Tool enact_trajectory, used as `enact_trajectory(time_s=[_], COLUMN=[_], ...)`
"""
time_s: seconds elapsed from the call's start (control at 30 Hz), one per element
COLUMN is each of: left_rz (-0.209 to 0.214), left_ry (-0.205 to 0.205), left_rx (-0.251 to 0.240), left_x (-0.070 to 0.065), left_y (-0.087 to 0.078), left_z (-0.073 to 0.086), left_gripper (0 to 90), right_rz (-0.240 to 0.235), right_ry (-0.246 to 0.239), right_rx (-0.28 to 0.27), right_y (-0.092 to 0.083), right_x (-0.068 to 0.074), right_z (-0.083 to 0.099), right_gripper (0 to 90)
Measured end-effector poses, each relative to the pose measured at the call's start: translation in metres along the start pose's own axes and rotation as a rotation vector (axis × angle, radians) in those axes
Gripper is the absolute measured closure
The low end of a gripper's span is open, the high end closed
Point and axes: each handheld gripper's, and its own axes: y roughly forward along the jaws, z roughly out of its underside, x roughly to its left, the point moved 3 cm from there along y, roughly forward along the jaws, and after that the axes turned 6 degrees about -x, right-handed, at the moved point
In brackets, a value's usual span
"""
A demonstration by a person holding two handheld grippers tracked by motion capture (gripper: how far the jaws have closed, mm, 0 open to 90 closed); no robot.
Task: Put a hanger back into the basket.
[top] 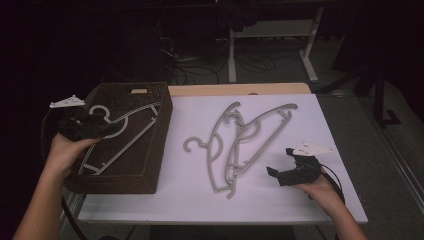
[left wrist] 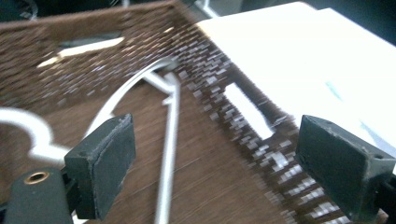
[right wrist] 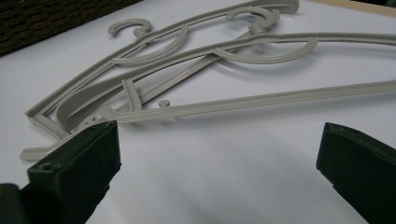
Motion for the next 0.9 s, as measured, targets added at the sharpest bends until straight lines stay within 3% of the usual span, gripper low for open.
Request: enact_trajectory(time_s=[0.23,0.47,0.63,0.9], left_rz=[0.098,0.197,0.264,0.316], left_ry=[0.037,0.073,0.084,0.098], left_rx=[-0.047,-0.056,-0.067,-0.076], left_x=[-0.049,-0.093,-0.126,-0.171], left_y=[0.011,0.035,0.055,0.087], left_z=[-0.019,-0.030,-0.032,-0.025], left_gripper=[11.9,11.9,11.8,11.8], right_rz=[-0.010,-0.025,-0.030,-0.036], right_ry=[-0.001,-0.008,-0.008,-0.012], right_rx=[-0.005,-0.009,-0.009,-0.002], right_y=[0.000,0.000,0.000,0.000], right_x=[-0.002,0.000,0.001,0.001], right_z=[-0.001,-0.004,-0.005,-0.006], right_gripper=[0.0,0.0,0.0,0.0])
